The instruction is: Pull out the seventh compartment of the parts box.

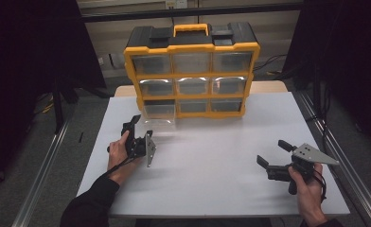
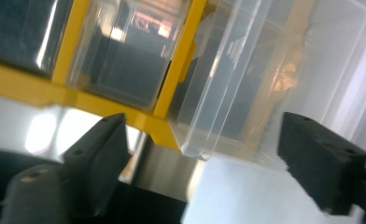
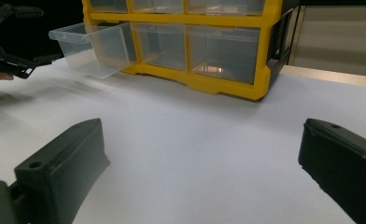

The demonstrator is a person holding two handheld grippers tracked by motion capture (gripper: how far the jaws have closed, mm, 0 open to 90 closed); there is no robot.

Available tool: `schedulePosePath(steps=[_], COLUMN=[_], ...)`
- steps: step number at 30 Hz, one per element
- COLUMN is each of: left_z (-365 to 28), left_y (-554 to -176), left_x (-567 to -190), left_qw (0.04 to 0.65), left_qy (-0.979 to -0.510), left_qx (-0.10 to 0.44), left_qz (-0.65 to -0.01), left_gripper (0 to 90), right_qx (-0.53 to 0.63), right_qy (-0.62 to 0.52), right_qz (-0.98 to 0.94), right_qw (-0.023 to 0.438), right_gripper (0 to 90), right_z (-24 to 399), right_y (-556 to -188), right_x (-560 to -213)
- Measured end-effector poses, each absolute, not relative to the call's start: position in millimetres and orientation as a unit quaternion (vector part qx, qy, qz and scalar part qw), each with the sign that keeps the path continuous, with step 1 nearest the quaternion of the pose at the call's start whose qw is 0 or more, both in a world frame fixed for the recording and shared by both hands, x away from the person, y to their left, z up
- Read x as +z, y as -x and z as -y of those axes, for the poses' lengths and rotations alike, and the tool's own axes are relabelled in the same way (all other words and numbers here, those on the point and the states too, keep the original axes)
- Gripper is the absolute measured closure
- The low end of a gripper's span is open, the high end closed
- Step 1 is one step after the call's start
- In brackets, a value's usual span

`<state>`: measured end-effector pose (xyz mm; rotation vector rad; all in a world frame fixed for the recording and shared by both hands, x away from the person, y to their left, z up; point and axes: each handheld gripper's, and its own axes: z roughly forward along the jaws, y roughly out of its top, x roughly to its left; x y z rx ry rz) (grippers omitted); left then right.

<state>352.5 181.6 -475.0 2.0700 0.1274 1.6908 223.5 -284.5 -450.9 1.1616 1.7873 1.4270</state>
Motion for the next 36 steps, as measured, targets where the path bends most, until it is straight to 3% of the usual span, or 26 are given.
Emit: schedulePosePath(steps=[7,11,15,18,24,36], left_z=[-181,-183,-191,-197,-206,-228], left_y=[-349,-351,-350,-346,-337,-310], left_x=[-465,-460,-450,-449,-448,-447], left_qw=[0.301,0.347,0.422,0.469,0.516,0.539], left_qy=[-0.755,-0.765,-0.741,-0.716,-0.693,-0.677], left_qx=[0.566,0.499,0.409,0.361,0.295,0.273], left_qz=[-0.137,-0.212,-0.325,-0.370,-0.407,-0.419], left_gripper=[7.6,5.9,4.1,2.7,5.2,4.6], right_qx=[0.534,0.533,0.533,0.533,0.532,0.532], right_qy=[-0.441,-0.438,-0.437,-0.436,-0.434,-0.438], right_qz=[-0.666,-0.668,-0.668,-0.667,-0.668,-0.666], right_qw=[0.278,0.279,0.282,0.284,0.285,0.285], right_gripper=[0.3,0.4,0.4,0.4,0.4,0.4], right_z=[286,286,286,286,284,284], right_y=[-226,-227,-226,-224,-224,-222], right_x=[-453,-453,-452,-451,-451,-450])
